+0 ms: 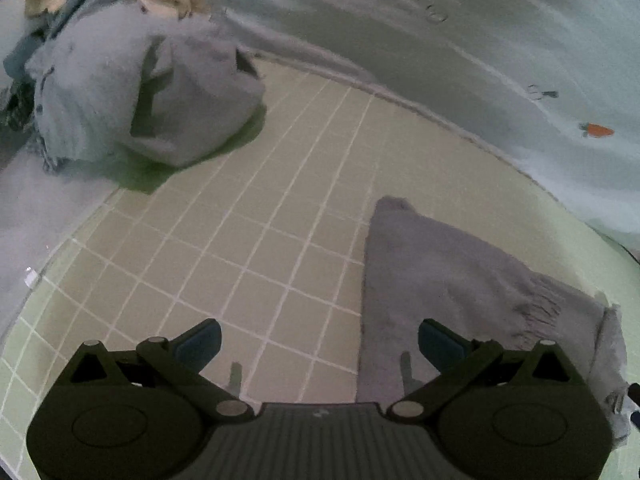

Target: Fold clothes

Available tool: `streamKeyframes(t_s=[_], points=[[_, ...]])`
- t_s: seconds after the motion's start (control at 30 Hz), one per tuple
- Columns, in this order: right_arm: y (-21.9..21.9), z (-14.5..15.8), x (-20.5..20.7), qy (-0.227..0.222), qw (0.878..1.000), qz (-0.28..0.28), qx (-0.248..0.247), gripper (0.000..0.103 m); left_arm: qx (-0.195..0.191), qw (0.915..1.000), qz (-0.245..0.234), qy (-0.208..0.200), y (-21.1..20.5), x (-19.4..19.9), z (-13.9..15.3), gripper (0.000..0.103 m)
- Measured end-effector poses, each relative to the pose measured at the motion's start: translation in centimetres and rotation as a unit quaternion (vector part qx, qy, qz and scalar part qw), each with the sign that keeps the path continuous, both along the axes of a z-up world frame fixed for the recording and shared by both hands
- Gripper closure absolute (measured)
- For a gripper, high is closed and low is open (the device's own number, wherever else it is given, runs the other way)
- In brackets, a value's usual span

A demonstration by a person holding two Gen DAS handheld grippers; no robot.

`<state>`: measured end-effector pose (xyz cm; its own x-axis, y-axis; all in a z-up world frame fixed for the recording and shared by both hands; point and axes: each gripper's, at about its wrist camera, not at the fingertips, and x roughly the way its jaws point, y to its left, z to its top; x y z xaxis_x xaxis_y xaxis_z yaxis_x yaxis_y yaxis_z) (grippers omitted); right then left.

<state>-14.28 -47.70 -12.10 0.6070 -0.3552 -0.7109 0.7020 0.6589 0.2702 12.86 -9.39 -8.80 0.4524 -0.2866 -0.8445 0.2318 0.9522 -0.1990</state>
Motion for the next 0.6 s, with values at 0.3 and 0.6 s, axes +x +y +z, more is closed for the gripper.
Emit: streamKeyframes(t_s=[0.3,0.6], points=[[-3.6,-2.5,-0.3,-0.051,0.982,-0.137,0.116,0.027,0.006,0.9986,-0.053,0.006,-2.7,2.5,-1.1,0.000],[-3.1,-0.5,6.3,-0.012,0.999,-0.040,0.024,0.097,0.025,0.9985,-0.043,0.024,-2.6,2.8,-2.4,0.000]])
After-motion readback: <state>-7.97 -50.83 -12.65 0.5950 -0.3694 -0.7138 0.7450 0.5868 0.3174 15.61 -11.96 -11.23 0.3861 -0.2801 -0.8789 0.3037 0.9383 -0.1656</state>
